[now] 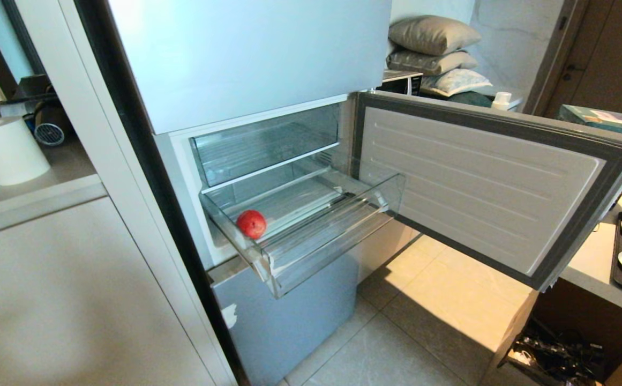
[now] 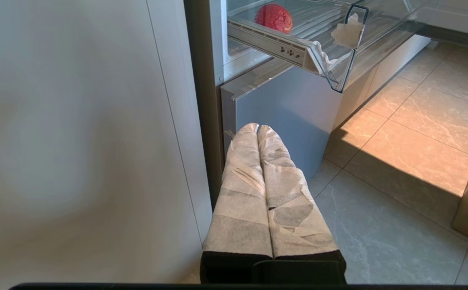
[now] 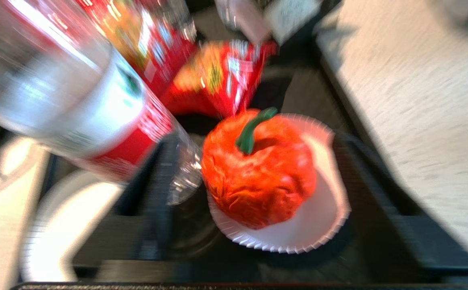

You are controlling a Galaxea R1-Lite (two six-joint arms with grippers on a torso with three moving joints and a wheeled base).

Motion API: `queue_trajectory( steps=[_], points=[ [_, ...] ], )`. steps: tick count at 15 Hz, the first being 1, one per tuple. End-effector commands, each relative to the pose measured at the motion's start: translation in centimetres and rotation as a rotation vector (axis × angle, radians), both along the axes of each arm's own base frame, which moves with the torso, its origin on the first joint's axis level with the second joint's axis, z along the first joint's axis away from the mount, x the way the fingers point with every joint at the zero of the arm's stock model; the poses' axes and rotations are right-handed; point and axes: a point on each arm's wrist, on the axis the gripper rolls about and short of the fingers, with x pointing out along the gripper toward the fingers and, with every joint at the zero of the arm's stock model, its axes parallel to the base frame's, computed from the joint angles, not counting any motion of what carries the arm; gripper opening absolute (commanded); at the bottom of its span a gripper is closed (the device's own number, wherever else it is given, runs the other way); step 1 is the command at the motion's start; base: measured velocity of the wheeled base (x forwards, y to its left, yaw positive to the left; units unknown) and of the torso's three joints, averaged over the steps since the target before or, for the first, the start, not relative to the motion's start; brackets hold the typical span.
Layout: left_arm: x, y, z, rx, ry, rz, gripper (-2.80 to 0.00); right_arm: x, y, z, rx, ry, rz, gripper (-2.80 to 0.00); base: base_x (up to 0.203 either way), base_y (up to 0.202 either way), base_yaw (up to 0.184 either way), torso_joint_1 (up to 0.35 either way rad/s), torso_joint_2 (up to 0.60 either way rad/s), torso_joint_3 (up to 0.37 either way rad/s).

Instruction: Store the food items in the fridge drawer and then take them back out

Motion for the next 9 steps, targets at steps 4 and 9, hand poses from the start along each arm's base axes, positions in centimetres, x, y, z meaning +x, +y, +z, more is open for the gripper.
queue_trajectory(
  steps=[4, 9],
  points=[
    [0.0, 0.0, 0.0, 0.000, 0.000, 0.001, -2.80, -5.4, 6.5, 11.0, -0.154, -0.089, -0.034, -2.80, 0.000, 0.000, 0.000, 0.000, 0.00, 0.000],
    [0.0, 0.0, 0.0, 0.000, 0.000, 0.001, -2.80, -8.5, 20.0, 16.0, -0.306, -0.115, 0.149, -2.80, 0.000, 0.000, 0.000, 0.000, 0.00, 0.000]
  ],
)
